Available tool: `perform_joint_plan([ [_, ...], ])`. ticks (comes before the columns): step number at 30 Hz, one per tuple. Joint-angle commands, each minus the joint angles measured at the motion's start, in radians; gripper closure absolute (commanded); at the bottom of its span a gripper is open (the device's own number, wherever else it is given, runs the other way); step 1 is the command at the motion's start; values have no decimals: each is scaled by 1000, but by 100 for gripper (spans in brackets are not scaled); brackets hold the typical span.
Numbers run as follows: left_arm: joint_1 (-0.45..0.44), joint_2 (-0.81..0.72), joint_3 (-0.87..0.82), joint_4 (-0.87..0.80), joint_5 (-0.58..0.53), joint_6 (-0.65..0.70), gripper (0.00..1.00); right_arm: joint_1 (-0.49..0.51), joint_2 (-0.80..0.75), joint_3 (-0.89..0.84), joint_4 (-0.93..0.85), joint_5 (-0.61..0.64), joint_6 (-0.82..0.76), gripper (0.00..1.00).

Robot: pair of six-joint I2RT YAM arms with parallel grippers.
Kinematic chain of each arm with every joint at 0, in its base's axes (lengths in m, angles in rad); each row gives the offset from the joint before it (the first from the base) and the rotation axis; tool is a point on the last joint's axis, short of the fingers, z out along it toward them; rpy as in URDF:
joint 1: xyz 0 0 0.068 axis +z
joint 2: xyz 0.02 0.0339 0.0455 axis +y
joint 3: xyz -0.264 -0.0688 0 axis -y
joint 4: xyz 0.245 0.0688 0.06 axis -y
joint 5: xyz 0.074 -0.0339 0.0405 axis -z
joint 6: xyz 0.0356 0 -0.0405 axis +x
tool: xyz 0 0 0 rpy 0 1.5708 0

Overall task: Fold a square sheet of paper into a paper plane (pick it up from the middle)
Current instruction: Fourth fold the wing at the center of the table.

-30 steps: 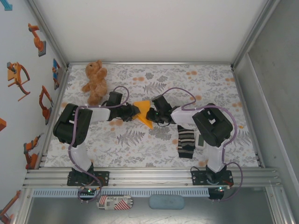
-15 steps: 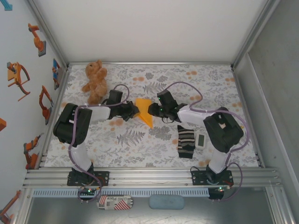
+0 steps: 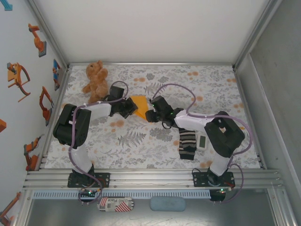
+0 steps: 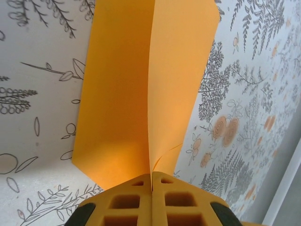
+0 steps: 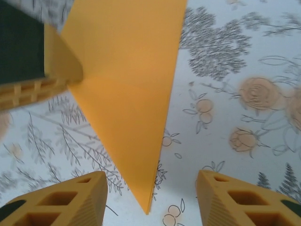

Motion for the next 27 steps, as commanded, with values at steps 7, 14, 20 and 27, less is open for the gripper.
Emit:
perform_joint_plan([
  [7, -12, 2, 69, -134, -24, -47, 95, 42, 104, 104, 12, -6, -142, 56],
  [14, -15, -5, 92, -170, -31, -48, 94, 49, 162, 145, 8, -18, -155, 66],
  [20, -15, -10, 94, -181, -36, -45, 94, 50, 184, 147, 14, -2, -148, 66],
  [27, -16, -8, 98, -180, -38, -54, 94, 53, 187, 127, 38, -14, -153, 66],
])
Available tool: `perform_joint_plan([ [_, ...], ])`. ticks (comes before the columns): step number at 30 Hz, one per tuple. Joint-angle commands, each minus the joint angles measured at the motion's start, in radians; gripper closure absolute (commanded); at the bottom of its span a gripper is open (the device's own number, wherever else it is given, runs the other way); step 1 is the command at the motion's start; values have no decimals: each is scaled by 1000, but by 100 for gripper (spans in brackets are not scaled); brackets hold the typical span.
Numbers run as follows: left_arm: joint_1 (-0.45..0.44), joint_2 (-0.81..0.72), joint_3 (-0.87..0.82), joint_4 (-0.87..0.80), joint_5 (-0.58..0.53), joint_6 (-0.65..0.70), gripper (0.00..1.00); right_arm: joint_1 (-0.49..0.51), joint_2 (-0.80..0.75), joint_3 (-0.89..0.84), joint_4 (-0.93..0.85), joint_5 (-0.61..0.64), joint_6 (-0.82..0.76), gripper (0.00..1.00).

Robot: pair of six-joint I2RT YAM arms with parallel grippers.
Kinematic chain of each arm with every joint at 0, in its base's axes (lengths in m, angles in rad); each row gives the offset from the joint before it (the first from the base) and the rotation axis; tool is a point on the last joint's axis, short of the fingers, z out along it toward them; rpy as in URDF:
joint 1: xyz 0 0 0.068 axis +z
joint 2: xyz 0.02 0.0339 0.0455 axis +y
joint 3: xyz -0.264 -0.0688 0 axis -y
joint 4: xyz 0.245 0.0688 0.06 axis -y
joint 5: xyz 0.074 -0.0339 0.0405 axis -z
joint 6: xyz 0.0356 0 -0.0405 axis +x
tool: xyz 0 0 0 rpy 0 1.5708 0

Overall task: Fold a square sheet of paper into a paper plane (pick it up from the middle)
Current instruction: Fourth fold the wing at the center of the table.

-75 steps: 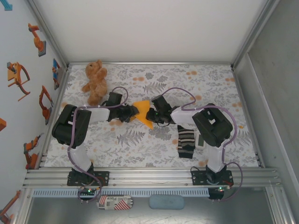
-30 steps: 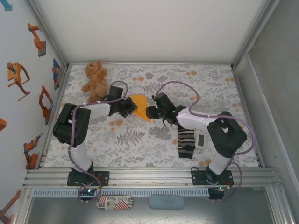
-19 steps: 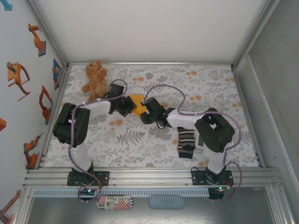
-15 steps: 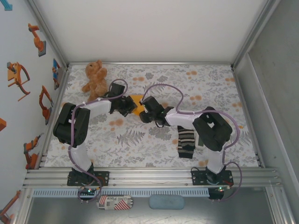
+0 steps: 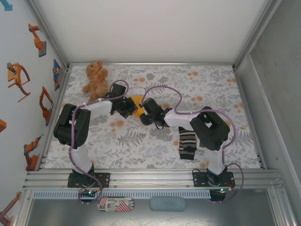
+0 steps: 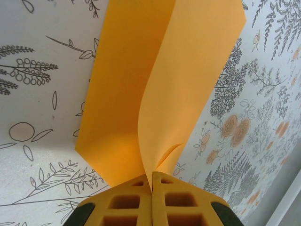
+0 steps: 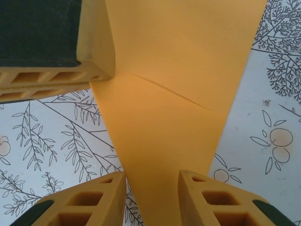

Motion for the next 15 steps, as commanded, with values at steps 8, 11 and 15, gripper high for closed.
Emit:
perform_joint_plan([
  [8, 7, -5, 43, -44, 4, -23, 94, 9, -19, -39, 61, 4, -33, 66],
  [11, 9, -4, 43, -45, 6, -24, 94, 10, -6, -32, 50, 5, -39, 69],
  [15, 13, -5, 47, -51, 6, -23, 93, 13, 5, -26, 43, 20, -39, 74],
])
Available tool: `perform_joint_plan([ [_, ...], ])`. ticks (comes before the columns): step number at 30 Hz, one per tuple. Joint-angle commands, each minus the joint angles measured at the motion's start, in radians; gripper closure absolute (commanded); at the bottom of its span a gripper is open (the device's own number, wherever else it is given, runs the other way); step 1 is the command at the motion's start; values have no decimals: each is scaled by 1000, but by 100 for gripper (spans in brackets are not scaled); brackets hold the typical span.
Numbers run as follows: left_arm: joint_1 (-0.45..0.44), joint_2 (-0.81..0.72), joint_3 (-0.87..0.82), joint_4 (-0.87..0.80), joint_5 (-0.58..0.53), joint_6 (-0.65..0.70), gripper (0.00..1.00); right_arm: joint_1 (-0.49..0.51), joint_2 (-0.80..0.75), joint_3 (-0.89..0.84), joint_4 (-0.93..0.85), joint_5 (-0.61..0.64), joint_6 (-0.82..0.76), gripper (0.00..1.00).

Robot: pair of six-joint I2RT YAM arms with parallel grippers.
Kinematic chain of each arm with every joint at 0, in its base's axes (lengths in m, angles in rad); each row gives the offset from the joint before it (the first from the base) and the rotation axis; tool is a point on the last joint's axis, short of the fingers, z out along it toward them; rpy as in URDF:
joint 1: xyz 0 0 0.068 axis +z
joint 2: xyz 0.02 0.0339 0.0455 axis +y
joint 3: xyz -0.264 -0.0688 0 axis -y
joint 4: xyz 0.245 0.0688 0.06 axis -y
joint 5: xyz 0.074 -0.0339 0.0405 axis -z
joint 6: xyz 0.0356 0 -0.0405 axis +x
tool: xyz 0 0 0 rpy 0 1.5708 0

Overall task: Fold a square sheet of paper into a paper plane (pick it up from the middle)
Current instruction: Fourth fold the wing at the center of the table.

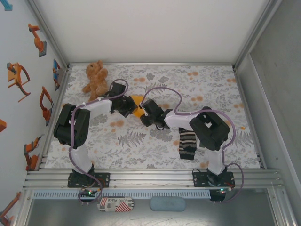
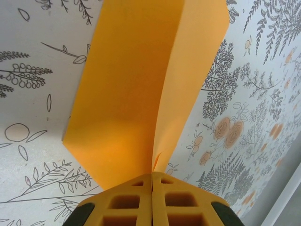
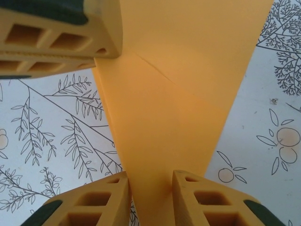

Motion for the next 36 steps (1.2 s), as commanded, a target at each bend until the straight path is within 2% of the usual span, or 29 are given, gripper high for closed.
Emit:
perform_joint_plan([
  [1, 6, -4, 26, -31, 5, -11, 93, 9, 4, 2, 6, 28, -14, 74],
  [17, 15, -10, 30, -42, 13, -8, 87, 12, 11, -8, 1, 52, -17, 81],
  [21, 24, -26, 28, -44, 12, -2, 82, 12, 9, -14, 11, 47, -16, 85],
  [25, 56, -72, 15, -31, 6, 12, 72, 12, 6, -24, 26, 33, -16, 89],
  [29, 89, -142, -55, 51, 6, 14, 65, 10, 1, -34, 45, 23, -16, 93],
  [32, 100, -181, -115, 73, -5, 24, 65, 11, -2, -40, 56, 21, -16, 94],
  [36, 99, -170, -173, 115, 29, 16, 73, 11, -10, -54, 80, 17, -16, 95],
])
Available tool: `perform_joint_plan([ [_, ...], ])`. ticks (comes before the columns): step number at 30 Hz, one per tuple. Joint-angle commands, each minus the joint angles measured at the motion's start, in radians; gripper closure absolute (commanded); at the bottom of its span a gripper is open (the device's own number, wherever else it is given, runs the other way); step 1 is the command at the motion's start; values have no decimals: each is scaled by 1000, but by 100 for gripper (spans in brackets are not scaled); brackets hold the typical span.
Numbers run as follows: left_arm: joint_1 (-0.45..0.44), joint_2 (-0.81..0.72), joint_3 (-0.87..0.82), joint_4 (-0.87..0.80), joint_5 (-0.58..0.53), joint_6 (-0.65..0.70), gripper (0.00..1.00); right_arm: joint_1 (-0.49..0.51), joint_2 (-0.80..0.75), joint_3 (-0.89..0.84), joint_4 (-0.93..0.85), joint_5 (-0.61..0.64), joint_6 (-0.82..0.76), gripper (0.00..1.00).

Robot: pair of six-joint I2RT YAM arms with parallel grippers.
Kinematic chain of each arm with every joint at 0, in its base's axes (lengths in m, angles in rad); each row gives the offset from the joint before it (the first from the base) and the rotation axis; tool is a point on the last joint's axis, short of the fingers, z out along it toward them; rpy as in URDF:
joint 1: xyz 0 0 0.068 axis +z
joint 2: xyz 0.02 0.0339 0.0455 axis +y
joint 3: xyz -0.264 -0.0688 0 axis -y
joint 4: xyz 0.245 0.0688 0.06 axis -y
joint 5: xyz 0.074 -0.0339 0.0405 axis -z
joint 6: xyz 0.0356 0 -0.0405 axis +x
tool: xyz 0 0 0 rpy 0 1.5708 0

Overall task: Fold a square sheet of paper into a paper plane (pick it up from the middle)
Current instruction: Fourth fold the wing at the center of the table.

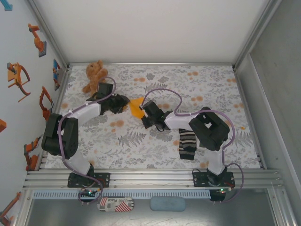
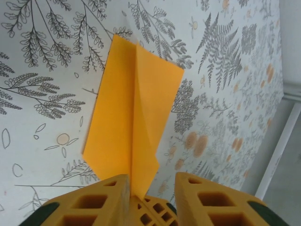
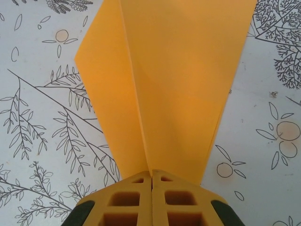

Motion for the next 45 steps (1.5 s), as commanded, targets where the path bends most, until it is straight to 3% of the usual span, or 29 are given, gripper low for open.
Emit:
perform_joint_plan([
  [1, -6, 25, -43, 39, 38, 6, 76, 6, -11, -22, 41, -6, -4, 95],
  [9, -19, 165, 10, 109, 121, -15, 84, 5, -11, -29, 61, -17, -2, 95],
  [25, -27, 244, 33, 74, 119, -7, 80, -1, -10, -25, 63, -39, 12, 96],
  [36, -27, 265, 63, -49, 71, 24, 77, 0, 3, 2, 18, -17, -1, 81],
  [45, -27, 279, 74, -94, 60, 44, 77, 0, -3, 15, 0, 35, -7, 80],
])
